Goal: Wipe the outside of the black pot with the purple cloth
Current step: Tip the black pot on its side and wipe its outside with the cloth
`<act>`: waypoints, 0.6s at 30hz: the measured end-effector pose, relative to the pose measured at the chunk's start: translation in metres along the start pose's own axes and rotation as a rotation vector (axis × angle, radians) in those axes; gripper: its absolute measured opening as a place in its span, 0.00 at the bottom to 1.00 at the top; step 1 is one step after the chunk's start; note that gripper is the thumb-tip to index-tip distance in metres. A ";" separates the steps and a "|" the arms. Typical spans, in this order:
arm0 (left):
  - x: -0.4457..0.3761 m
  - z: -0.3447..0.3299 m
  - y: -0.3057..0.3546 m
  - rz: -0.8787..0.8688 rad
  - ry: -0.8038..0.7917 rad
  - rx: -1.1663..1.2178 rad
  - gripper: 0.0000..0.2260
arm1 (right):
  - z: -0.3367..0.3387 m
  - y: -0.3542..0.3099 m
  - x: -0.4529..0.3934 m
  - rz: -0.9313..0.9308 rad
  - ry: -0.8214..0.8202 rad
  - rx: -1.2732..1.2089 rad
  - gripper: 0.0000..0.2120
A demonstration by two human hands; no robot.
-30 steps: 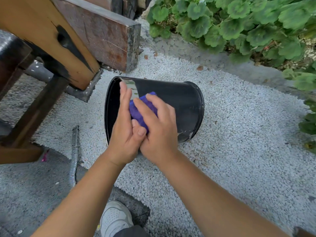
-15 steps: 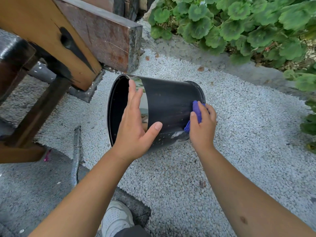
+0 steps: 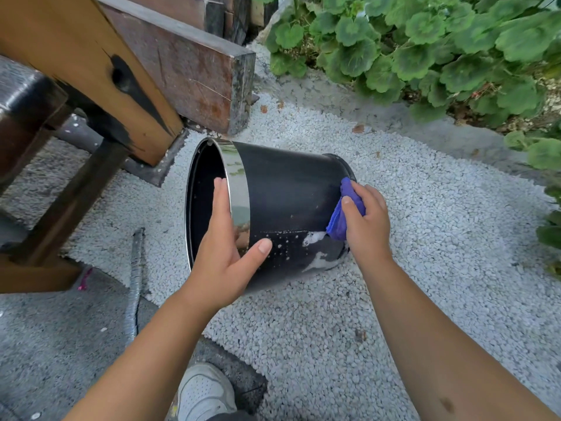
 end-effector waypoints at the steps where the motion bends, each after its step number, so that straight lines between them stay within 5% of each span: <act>1: -0.001 0.001 0.003 0.020 0.025 0.002 0.42 | 0.000 -0.001 -0.001 -0.001 -0.001 0.008 0.17; 9: -0.013 0.019 0.008 0.140 0.129 -0.174 0.39 | -0.008 -0.004 0.006 -0.064 -0.067 0.038 0.23; 15: -0.008 0.016 0.001 0.168 0.143 -0.255 0.45 | 0.010 -0.008 0.015 -0.158 0.156 -0.218 0.19; 18: -0.008 0.019 0.006 0.102 0.157 -0.353 0.43 | 0.013 -0.025 0.007 -0.234 0.143 -0.592 0.13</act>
Point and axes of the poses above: each hand's wrist, its own x-axis away from the middle knuckle, its own z-axis out of the back of the hand, y = z × x, the point moved 4 cm from there along -x, towards the middle knuckle, and after that the axes turned 9 degrees about x, right-handed, at the moved point
